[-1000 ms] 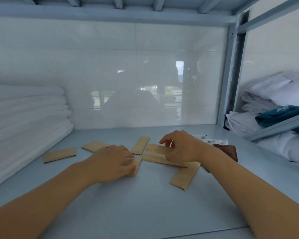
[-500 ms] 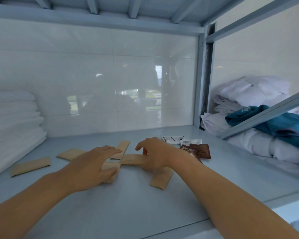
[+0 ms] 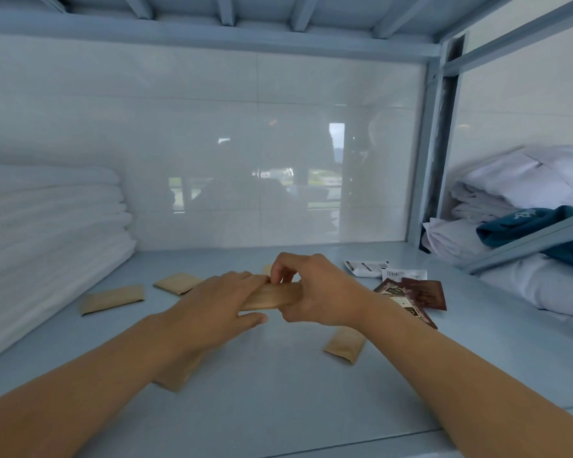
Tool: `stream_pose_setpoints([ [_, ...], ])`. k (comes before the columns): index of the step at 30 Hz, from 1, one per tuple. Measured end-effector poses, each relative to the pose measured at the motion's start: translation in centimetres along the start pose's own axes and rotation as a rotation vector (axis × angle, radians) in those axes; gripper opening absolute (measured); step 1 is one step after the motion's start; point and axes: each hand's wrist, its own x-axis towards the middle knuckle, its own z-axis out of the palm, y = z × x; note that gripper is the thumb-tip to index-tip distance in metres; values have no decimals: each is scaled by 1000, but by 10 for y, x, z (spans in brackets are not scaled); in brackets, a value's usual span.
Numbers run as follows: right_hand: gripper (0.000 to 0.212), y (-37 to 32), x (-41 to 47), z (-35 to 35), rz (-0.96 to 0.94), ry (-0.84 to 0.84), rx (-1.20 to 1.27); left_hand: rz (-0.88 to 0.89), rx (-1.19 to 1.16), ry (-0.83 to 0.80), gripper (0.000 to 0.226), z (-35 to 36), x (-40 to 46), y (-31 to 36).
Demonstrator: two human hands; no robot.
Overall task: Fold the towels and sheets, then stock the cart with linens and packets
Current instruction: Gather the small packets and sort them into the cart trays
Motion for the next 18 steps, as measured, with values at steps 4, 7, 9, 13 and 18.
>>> stream_pose_setpoints([
  [4,43,8,0,-3,31,-34,-24,-8,-26,-10,25,0,2,3],
  [7,51,26,-6,-29,175,-128,-215,-53,55,-72,22,1,2,1],
  [9,59,40,-15,-50,317,-260,-321,-69,70,-104,19,2,2,-3],
  [13,68,58,-37,-68,459,-440,-415,-100,67,-104,16,1,2,-6],
  [18,58,61,-45,-56,426,-387,-471,-111,24,-78,17,0,3,1],
])
